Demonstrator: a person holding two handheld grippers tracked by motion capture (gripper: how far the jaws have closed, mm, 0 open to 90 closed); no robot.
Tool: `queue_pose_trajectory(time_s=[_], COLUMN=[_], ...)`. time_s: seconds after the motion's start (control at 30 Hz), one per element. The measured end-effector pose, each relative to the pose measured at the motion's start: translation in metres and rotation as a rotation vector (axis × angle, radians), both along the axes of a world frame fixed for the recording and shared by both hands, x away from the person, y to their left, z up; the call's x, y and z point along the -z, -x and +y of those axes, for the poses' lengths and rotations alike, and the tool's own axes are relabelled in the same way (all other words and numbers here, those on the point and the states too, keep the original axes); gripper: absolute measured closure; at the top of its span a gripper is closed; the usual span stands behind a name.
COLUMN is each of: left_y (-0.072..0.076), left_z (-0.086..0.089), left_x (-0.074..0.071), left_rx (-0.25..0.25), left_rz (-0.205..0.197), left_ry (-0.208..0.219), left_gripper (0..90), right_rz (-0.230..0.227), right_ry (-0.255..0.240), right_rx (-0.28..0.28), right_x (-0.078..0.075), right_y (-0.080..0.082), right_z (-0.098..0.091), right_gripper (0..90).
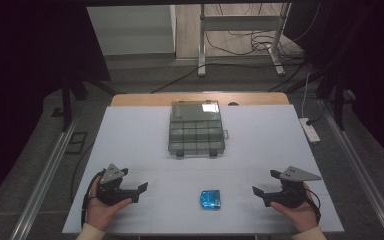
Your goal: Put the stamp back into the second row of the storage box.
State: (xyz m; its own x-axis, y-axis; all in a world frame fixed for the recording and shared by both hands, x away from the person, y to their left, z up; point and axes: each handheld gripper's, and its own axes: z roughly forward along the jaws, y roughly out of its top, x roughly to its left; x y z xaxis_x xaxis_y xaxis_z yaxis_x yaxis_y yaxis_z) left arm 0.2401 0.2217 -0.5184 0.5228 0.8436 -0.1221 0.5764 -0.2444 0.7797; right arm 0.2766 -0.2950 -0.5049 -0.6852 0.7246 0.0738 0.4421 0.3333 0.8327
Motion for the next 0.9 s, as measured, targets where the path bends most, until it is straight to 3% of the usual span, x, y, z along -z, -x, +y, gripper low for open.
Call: queue_pose_trajectory(time_s=[0.2,0.9], left_y=[0.0016,0.0037], left_z=[-0.0024,-0.0025], left_x=[-0.0010,-0.0026], left_rx=[0.005,0.033], left_rz=[-0.006,-0.005], left_ry=[-0.016,-0.008], left_gripper=[8.4,8.4], right_rz=[0.001,0.020], right_ry=[0.010,0.012], right_rx=[-0.008,0.009], right_x=[0.0002,0.0025], right_y=[0.0024,0.0021], right_z=[0.0023,-0.0002], right_gripper=[6.7,7.4])
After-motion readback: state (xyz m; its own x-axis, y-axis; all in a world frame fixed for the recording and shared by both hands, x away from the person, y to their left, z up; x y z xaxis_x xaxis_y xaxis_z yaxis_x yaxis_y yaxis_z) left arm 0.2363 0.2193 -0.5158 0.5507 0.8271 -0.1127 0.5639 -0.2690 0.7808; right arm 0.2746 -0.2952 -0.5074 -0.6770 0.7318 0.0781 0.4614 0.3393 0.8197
